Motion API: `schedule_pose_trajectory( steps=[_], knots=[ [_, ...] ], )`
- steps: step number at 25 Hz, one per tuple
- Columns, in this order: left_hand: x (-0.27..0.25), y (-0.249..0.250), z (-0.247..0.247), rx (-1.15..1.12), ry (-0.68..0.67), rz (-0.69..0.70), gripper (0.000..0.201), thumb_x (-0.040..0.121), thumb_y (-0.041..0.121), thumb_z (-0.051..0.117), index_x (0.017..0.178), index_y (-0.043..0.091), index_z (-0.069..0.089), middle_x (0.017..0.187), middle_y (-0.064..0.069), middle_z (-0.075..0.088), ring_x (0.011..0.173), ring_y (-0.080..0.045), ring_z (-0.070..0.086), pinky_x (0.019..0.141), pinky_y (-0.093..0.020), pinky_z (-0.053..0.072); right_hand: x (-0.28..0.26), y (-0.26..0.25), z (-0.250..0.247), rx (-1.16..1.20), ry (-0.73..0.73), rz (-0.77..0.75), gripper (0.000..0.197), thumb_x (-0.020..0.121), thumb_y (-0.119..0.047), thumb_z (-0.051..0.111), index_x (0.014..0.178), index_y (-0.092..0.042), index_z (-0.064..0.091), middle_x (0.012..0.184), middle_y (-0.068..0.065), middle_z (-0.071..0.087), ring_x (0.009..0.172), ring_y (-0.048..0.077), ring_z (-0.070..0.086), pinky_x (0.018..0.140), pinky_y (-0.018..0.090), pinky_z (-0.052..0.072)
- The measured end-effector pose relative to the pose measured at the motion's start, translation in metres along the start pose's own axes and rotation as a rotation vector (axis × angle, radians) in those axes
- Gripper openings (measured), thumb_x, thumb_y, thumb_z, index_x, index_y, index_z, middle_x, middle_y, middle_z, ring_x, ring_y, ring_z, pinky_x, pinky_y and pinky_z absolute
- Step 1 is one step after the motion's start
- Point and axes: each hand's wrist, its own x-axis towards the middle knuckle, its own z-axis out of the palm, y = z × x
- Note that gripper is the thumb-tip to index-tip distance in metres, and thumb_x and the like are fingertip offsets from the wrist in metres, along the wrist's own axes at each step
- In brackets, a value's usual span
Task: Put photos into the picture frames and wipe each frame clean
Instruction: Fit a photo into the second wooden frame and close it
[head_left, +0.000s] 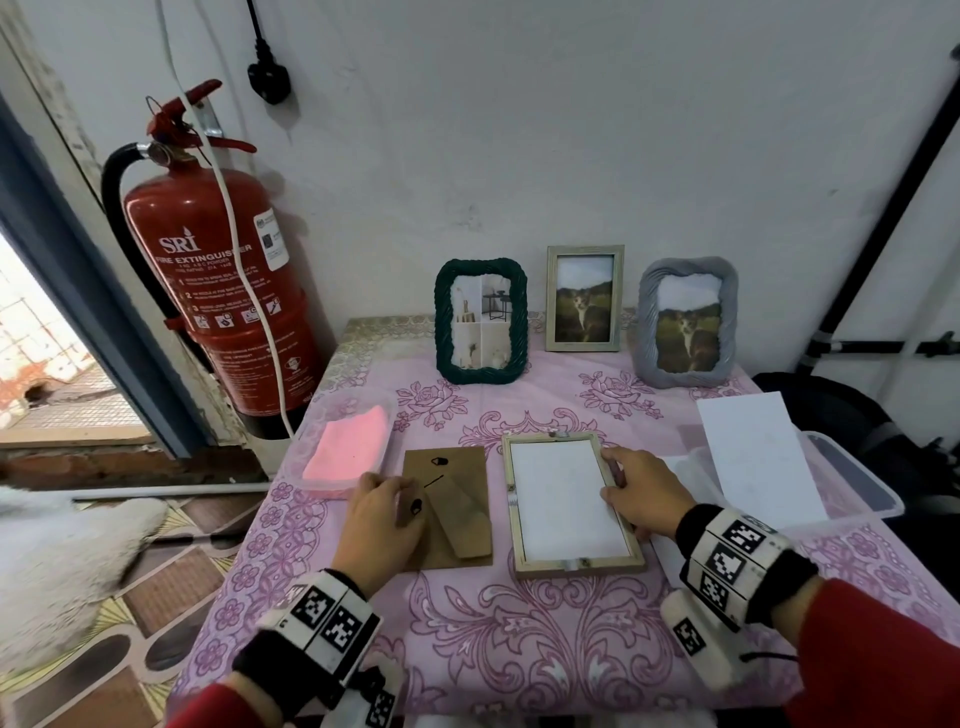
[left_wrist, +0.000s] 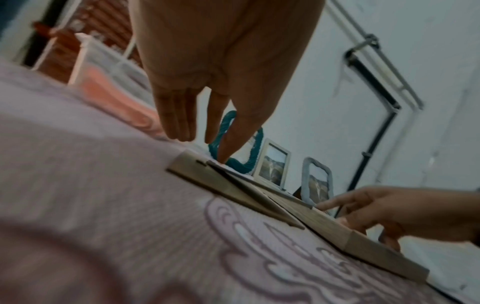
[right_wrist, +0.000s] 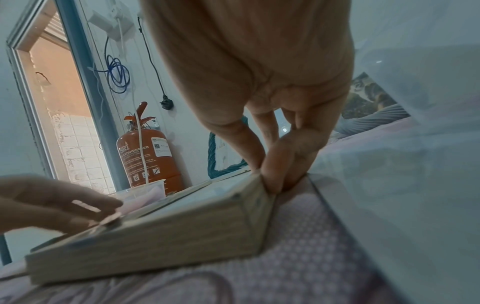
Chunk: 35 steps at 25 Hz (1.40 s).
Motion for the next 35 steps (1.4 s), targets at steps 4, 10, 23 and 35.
schedule_pose_trajectory(
  steps=[4,10,23,35],
  knots=[
    [0.006,0.017,0.010,0.097,-0.226,0.233,0.053,0.090,0.033,0.057,0.139,0.019,0.042,0.146,-0.004,0.039,0.133,-0.016,0.038,0.107,-0.022,0.030,0.000,-0.004,0.001,0.014,-0.017,-0.016,0.030,0.084,-0.004,0.052,0.114,-0.002,0.056,0.092,0.017,0.062,0.080,0.034,0.061,0.063,0.029,0.055],
    [0.015,0.010,0.013,0.207,-0.421,0.222,0.065,0.088,0.040,0.058,0.145,0.021,0.031,0.158,-0.001,0.011,0.146,-0.016,0.009,0.118,-0.028,0.012,0.004,-0.002,0.006,0.168,-0.063,-0.013,0.040,0.085,-0.002,0.059,0.124,-0.006,0.054,0.071,0.002,0.050,0.049,0.019,0.056,0.035,0.028,0.051],
    [0.051,0.055,0.019,0.487,-0.566,0.422,0.115,0.066,0.063,0.069,0.150,0.017,0.005,0.159,-0.004,0.002,0.147,-0.021,-0.002,0.120,-0.043,0.003,0.009,-0.006,0.011,0.276,-0.114,0.019,0.056,0.083,-0.004,0.065,0.134,-0.009,0.041,0.078,0.002,0.045,0.061,0.018,0.055,0.036,0.031,0.052],
    [0.061,0.072,0.026,0.761,-0.645,0.475,0.127,0.062,0.074,0.063,0.149,0.008,-0.002,0.159,-0.008,0.002,0.147,-0.018,-0.003,0.111,-0.046,-0.021,0.009,-0.004,0.011,0.244,-0.093,-0.001,0.052,0.083,-0.006,0.066,0.131,-0.008,0.043,0.074,-0.007,0.043,0.070,0.019,0.056,0.038,0.030,0.051]
  ],
)
